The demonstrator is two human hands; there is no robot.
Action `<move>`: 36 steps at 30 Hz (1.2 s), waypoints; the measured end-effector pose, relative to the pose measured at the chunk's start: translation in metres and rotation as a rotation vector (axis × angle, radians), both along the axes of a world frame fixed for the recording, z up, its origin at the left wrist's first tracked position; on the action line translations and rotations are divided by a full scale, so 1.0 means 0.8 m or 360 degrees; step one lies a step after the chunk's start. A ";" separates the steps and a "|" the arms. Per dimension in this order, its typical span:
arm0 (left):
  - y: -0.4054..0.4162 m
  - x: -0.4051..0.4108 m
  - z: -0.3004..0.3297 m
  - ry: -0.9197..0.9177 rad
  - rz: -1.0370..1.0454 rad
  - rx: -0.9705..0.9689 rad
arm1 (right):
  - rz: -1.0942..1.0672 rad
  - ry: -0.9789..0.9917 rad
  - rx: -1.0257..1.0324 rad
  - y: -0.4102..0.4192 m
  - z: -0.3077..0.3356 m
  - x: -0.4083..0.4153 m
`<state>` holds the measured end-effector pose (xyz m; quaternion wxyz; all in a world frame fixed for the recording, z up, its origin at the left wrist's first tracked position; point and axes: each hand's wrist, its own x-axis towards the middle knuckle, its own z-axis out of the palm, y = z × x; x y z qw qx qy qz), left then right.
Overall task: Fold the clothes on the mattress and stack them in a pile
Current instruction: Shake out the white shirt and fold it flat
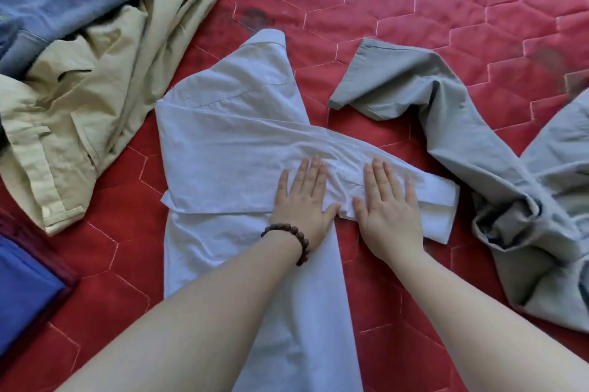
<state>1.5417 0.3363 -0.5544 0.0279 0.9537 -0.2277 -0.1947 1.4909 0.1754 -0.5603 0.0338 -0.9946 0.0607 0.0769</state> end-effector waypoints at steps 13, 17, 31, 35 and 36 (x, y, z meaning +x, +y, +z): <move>0.000 0.000 -0.014 -0.0032 -0.0077 0.0014 | -0.0387 0.0178 0.0183 -0.097 0.045 0.001; 0.000 0.005 -0.012 0.0039 -0.0096 0.0018 | -0.0440 0.0288 -0.0062 -0.107 0.063 0.027; 0.000 0.010 -0.011 0.0161 -0.0138 0.0090 | -0.0278 -0.0246 0.0017 -0.090 0.101 0.000; 0.000 0.010 -0.009 0.0162 -0.0130 0.0094 | 0.0163 0.0115 0.0456 -0.061 0.101 -0.032; 0.000 0.010 -0.008 0.0161 -0.0132 0.0097 | 0.0146 0.0290 0.0608 -0.058 0.098 -0.038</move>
